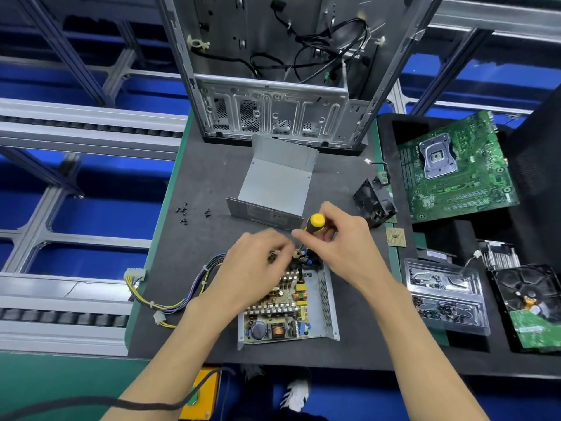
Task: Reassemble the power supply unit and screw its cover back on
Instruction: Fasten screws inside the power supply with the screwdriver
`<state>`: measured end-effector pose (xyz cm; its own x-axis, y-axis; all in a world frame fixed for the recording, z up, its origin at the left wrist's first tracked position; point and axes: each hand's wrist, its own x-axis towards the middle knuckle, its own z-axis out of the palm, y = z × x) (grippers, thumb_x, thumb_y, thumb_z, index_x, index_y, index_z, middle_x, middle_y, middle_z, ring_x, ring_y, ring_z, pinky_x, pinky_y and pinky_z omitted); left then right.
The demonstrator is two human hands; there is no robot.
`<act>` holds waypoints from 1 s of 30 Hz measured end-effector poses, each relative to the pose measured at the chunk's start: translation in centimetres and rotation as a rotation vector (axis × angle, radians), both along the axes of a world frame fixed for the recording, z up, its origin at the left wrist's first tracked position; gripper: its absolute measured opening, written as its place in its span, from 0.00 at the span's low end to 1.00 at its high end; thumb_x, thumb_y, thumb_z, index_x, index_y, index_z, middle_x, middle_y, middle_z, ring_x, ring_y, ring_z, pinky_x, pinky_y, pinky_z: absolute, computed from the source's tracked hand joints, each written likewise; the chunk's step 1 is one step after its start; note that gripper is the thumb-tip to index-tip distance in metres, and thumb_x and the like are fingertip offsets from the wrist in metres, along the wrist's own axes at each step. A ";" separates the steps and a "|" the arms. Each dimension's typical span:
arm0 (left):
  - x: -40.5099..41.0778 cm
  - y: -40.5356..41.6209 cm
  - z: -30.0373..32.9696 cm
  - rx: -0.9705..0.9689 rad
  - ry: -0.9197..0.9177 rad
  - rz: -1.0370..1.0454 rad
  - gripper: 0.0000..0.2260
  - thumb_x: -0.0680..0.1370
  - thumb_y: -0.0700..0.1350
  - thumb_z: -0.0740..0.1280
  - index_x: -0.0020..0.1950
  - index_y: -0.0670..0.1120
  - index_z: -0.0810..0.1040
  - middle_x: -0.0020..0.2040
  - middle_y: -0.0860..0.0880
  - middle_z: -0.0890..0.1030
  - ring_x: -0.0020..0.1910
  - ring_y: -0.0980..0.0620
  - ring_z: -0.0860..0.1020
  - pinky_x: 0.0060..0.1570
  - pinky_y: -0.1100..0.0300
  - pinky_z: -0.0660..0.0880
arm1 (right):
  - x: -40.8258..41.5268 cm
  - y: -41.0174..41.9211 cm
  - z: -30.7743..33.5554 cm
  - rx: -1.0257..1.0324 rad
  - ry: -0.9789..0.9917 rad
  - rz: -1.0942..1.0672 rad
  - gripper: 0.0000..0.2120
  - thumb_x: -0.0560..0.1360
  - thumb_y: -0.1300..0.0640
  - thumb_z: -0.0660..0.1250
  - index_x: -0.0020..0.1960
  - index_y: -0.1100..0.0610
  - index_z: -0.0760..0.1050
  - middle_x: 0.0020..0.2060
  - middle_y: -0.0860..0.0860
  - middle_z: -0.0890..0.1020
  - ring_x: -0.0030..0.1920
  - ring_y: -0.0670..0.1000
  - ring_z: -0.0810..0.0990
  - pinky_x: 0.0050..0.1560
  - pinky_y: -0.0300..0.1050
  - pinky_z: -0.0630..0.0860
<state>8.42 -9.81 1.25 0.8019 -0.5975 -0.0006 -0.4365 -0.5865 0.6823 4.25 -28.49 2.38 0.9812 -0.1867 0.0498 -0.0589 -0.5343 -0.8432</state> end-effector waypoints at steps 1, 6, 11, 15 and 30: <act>0.1 -0.2 0.3 -0.137 0.050 0.093 0.08 0.82 0.52 0.63 0.52 0.54 0.81 0.46 0.58 0.82 0.46 0.57 0.79 0.49 0.58 0.75 | 0.0 0.1 0.0 0.014 -0.004 -0.004 0.20 0.73 0.46 0.76 0.37 0.51 0.66 0.27 0.44 0.71 0.29 0.44 0.66 0.30 0.40 0.68; 0.3 -2.5 3.2 -0.361 -0.002 0.170 0.14 0.74 0.59 0.73 0.52 0.54 0.75 0.44 0.56 0.76 0.45 0.55 0.77 0.43 0.66 0.74 | 0.7 0.6 -0.7 -0.065 0.056 -0.036 0.25 0.73 0.58 0.75 0.34 0.45 0.59 0.25 0.46 0.69 0.29 0.48 0.62 0.28 0.41 0.60; 1.0 -3.1 4.5 -0.291 -0.124 0.019 0.05 0.78 0.41 0.73 0.53 0.46 0.82 0.47 0.53 0.78 0.48 0.56 0.77 0.50 0.56 0.76 | 0.2 0.3 0.0 -0.077 0.028 0.046 0.10 0.70 0.48 0.68 0.42 0.40 0.67 0.31 0.43 0.76 0.31 0.47 0.72 0.30 0.39 0.68; 1.0 -2.9 5.0 -0.223 -0.076 -0.138 0.14 0.77 0.35 0.65 0.56 0.45 0.86 0.55 0.52 0.81 0.58 0.52 0.77 0.63 0.56 0.72 | -0.2 0.1 0.0 -0.045 -0.030 0.109 0.05 0.70 0.45 0.64 0.44 0.35 0.73 0.34 0.41 0.78 0.32 0.44 0.74 0.34 0.33 0.68; 0.6 -3.7 6.2 -0.260 -0.083 -0.029 0.10 0.76 0.40 0.73 0.56 0.47 0.81 0.51 0.54 0.78 0.54 0.55 0.76 0.56 0.60 0.74 | 0.0 -0.3 -0.7 -0.050 0.010 0.026 0.05 0.72 0.55 0.70 0.43 0.50 0.73 0.28 0.45 0.75 0.29 0.46 0.68 0.30 0.38 0.66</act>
